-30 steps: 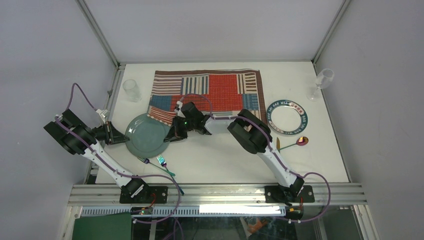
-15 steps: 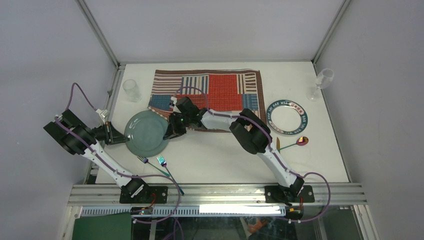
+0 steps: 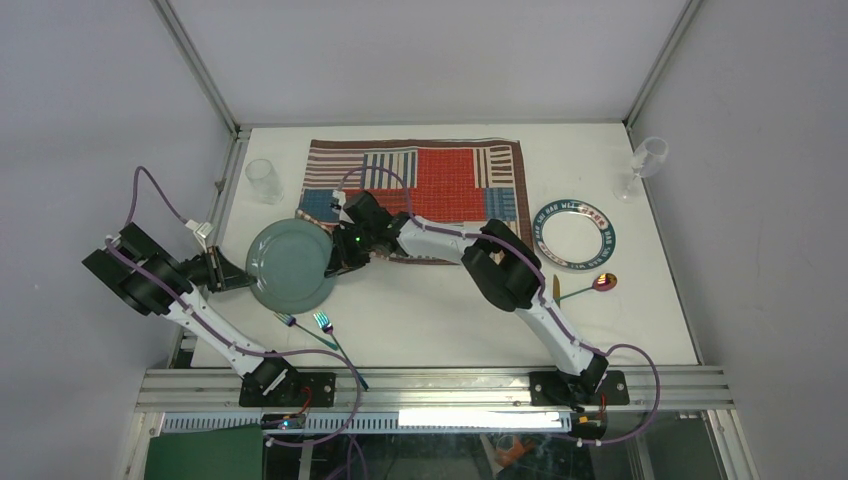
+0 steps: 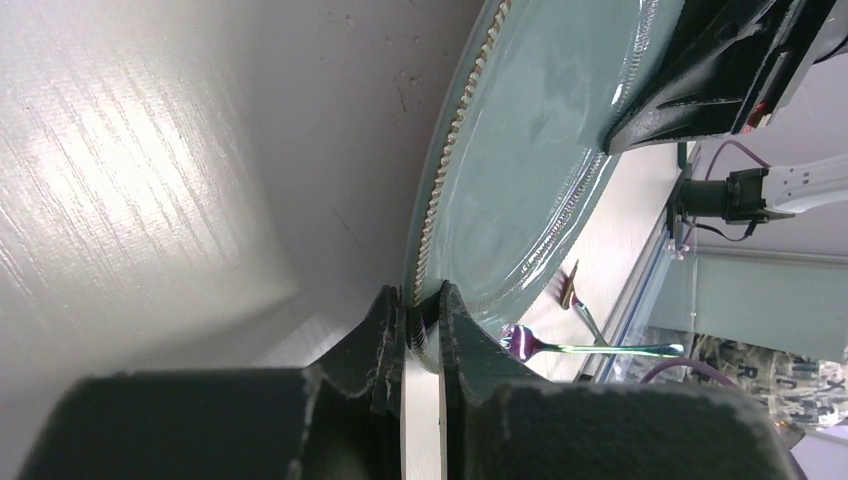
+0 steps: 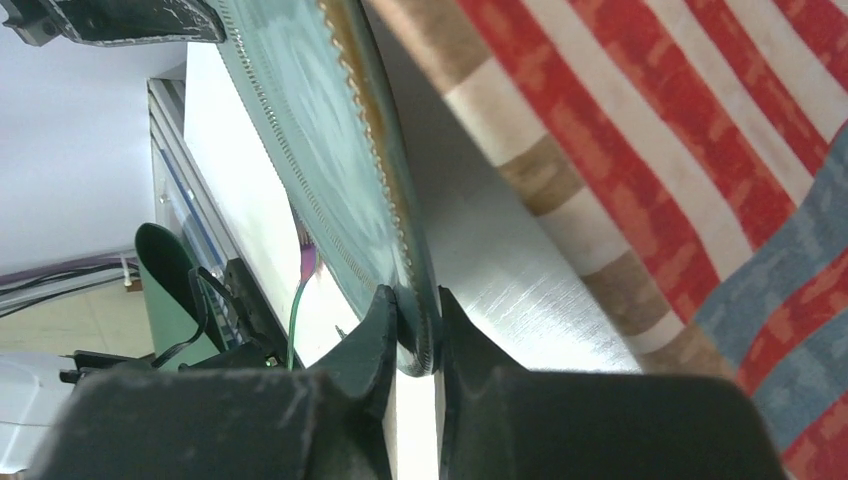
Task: Set the dinner table for one person
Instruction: Pick up the plate at the center of the board.
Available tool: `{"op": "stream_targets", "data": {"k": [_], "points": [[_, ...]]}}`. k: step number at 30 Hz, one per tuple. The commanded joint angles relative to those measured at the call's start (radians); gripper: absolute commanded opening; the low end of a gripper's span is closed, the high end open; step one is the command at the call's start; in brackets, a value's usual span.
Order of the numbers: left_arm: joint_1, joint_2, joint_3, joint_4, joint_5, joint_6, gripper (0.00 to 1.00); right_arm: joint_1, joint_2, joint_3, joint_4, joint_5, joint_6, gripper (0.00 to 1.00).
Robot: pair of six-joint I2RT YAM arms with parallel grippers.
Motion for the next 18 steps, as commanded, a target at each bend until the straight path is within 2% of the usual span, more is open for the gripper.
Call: {"op": "stream_targets", "data": {"k": [1,18], "points": [[0.221,-0.072,-0.048,-0.025,-0.024,0.144,0.0,0.166,0.038,0.049,0.059,0.221,-0.27,0.0],[0.22,-0.093,-0.055,-0.025,0.003,0.165,0.0,0.218,-0.017,0.045,0.042,0.397,-0.357,0.0]]}}
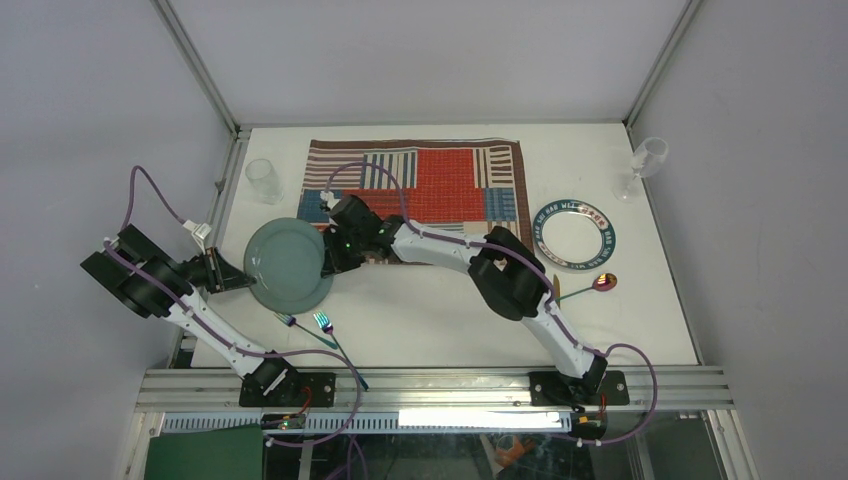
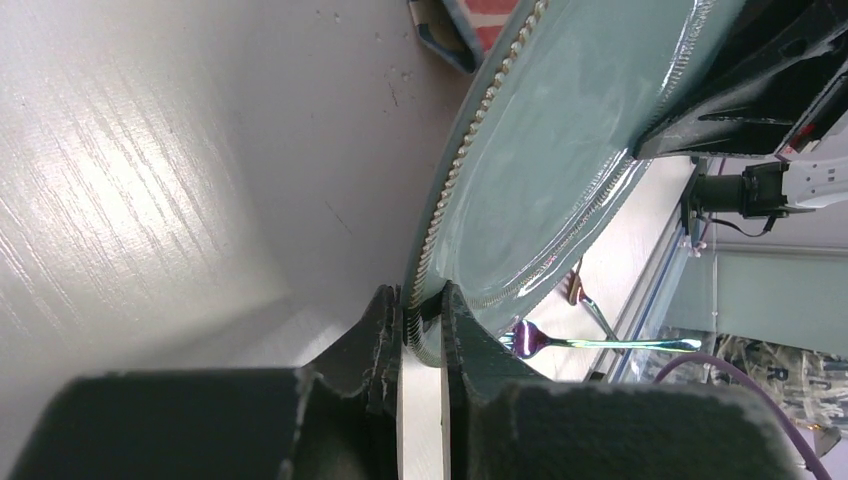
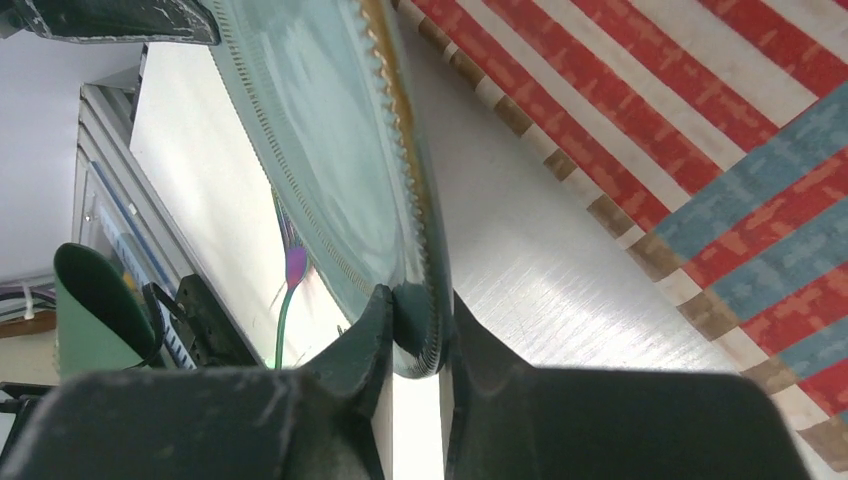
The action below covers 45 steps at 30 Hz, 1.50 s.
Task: Set the dinner table for one person
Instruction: Pick up the plate at the center of the board.
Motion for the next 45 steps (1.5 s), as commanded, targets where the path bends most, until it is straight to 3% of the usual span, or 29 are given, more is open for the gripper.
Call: {"op": "stream_targets", "data": {"k": [1,13,29,35,45], "points": [[0.205,-0.066,-0.032,-0.024,-0.005,0.115,0.0,0.152,0.043,0.018,0.142,0.201,-0.26,0.0],[0.193,-0.077,-0.009,-0.024,0.01,0.093,0.0,0.147,0.044,-0.013,0.176,0.227,-0.267,0.0],[-0.035,-0.239,-0.056,-0.023,0.068,0.063,0.0,0.132,0.058,-0.061,0.207,0.319,-0.288,0.0],[-0.094,-0.198,-0.027,-0.023,0.096,0.033,0.0,0.114,0.044,-0.081,0.212,0.314,-0.279,0.0],[-0.103,-0.151,-0.029,-0.024,0.096,0.044,0.0,0.1,0.042,-0.108,0.229,0.275,-0.261,0.0]]}}
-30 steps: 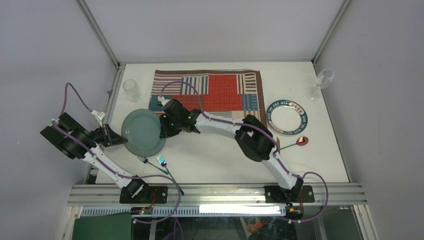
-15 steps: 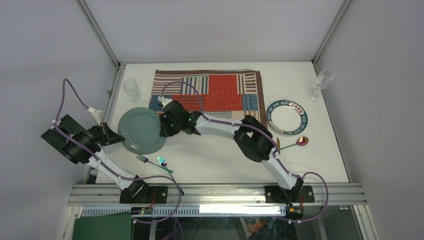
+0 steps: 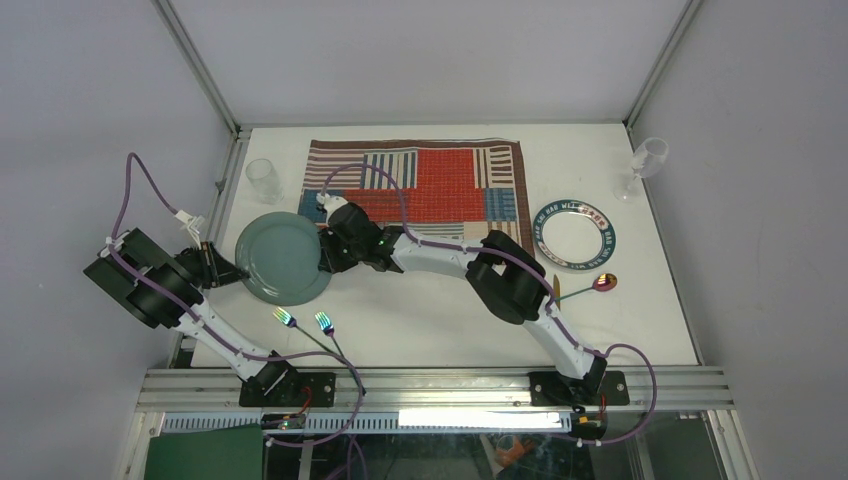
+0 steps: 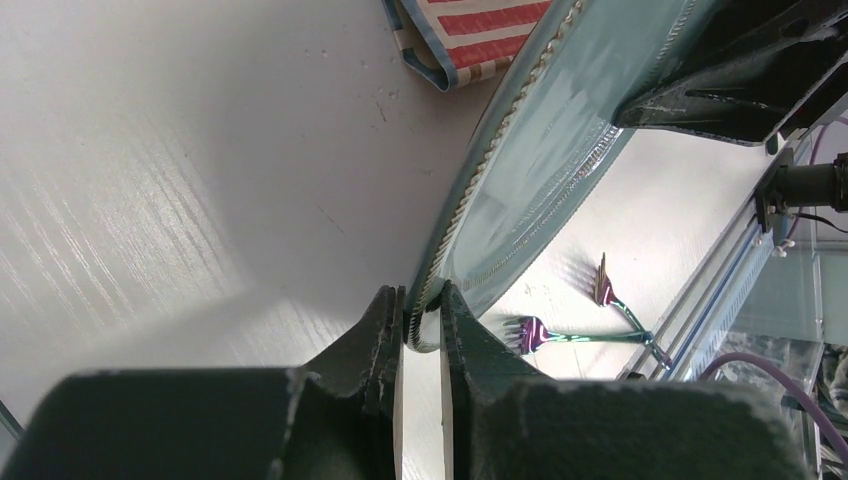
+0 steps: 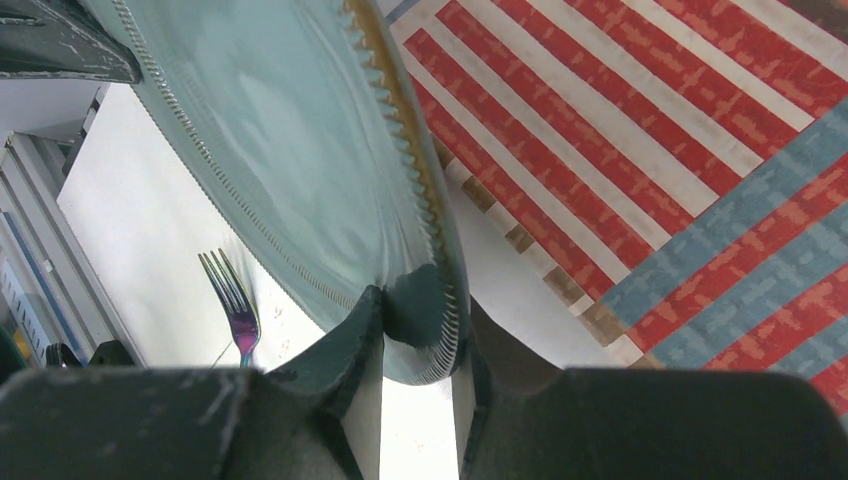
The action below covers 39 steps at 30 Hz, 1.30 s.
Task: Set the dinner table for one person
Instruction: Pick up the plate at the center of the board.
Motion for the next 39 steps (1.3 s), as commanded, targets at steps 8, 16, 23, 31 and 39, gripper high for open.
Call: {"op": "stream_targets", "data": {"k": [8,16,23,31,39], "points": [[-0.088,0.067,0.016,-0.062,0.149,0.015,0.0,0.035,0.069,-0.031,0.082,0.17,0.024,0.0],[-0.119,0.067,0.028,-0.062,0.252,-0.101,0.0,-0.068,-0.033,-0.221,0.262,0.043,0.315,0.0],[-0.191,0.077,0.051,-0.062,0.269,-0.156,0.0,-0.154,-0.08,-0.347,0.386,-0.083,0.454,0.0],[-0.271,0.119,0.139,-0.06,0.288,-0.25,0.0,-0.172,-0.133,-0.391,0.457,-0.127,0.476,0.0],[-0.348,0.171,0.181,-0.062,0.383,-0.303,0.0,-0.181,-0.196,-0.475,0.566,-0.14,0.523,0.0]]}}
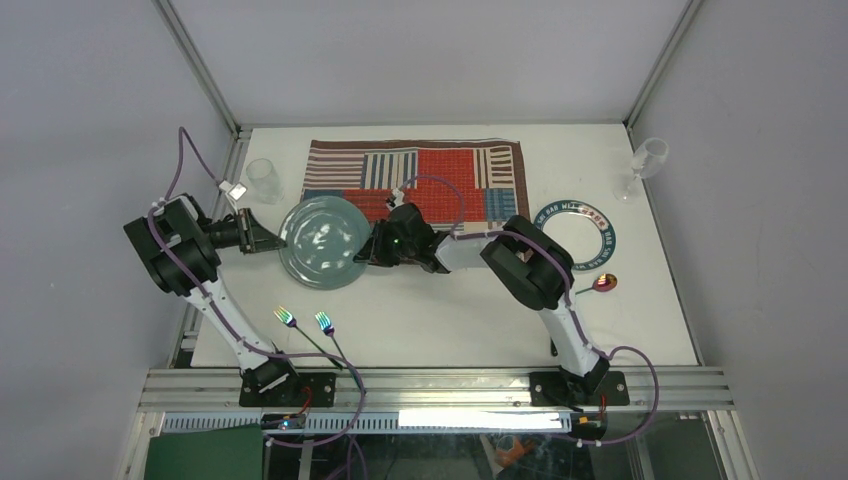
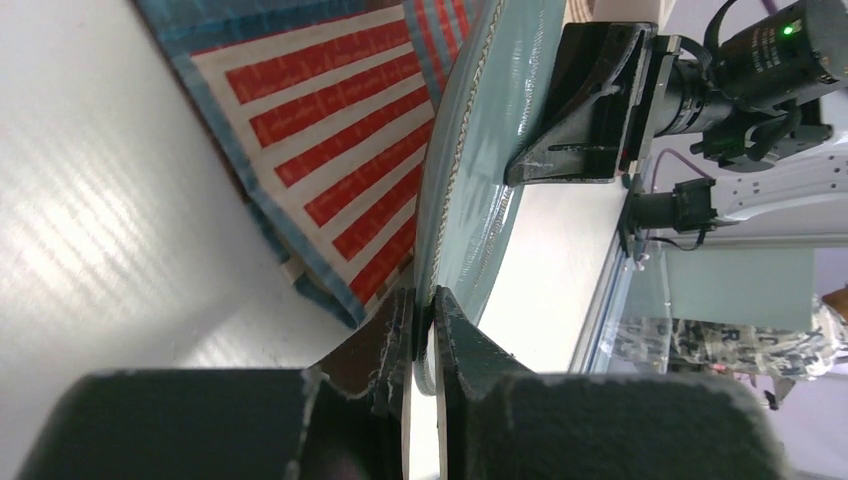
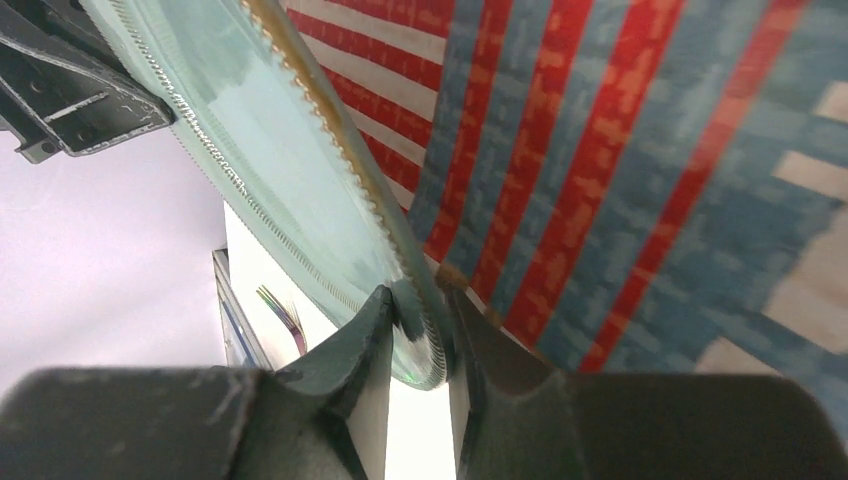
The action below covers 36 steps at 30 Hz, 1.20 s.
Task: Set the dinner table for one person
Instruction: Pick up the plate at the center of the board, then place the plate on the napkin.
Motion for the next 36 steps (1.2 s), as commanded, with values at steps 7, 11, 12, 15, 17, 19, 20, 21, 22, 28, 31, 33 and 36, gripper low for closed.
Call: {"op": "stream_targets", "data": {"k": [7,11,12,15,17,19,20,21,22,28,31,33,36], "points": [[-0.13,0.046,0.06,-0.08,0.265,-0.061,0.0,-0.017,-0.117,-0.037,0.137,0.034,0.022,0.0],[-0.189,0.075,0.092,-0.079,0.305,-0.084,0.0,-0.03,-0.131,-0.049,0.153,0.021,0.034,0.0],[-0.2,0.081,0.101,-0.079,0.317,-0.09,0.0,-0.033,-0.134,-0.052,0.159,0.017,0.036,0.0],[-0.232,0.102,0.132,-0.079,0.35,-0.102,0.0,-0.042,-0.149,-0.067,0.176,0.011,0.04,0.0],[-0.248,0.118,0.149,-0.079,0.375,-0.109,0.0,-0.047,-0.157,-0.077,0.185,0.009,0.04,0.0],[-0.267,0.13,0.163,-0.079,0.402,-0.107,0.0,-0.05,-0.168,-0.09,0.197,0.008,0.04,0.0],[-0.276,0.135,0.166,-0.078,0.42,-0.107,0.0,-0.052,-0.173,-0.097,0.205,0.007,0.045,0.0],[-0.284,0.139,0.166,-0.078,0.44,-0.107,0.0,-0.056,-0.178,-0.104,0.213,0.005,0.048,0.0],[-0.297,0.143,0.169,-0.079,0.455,-0.106,0.0,-0.058,-0.186,-0.11,0.218,0.004,0.05,0.0],[-0.353,0.16,0.191,-0.079,0.512,-0.094,0.0,-0.073,-0.213,-0.133,0.23,0.01,0.047,0.0],[-0.368,0.164,0.196,-0.079,0.511,-0.092,0.0,-0.082,-0.228,-0.149,0.235,0.014,0.047,0.0],[-0.374,0.166,0.202,-0.078,0.511,-0.095,0.0,-0.088,-0.235,-0.156,0.234,0.018,0.048,0.0],[-0.381,0.169,0.203,-0.077,0.516,-0.095,0.0,-0.098,-0.245,-0.172,0.243,0.02,0.053,0.0]]}}
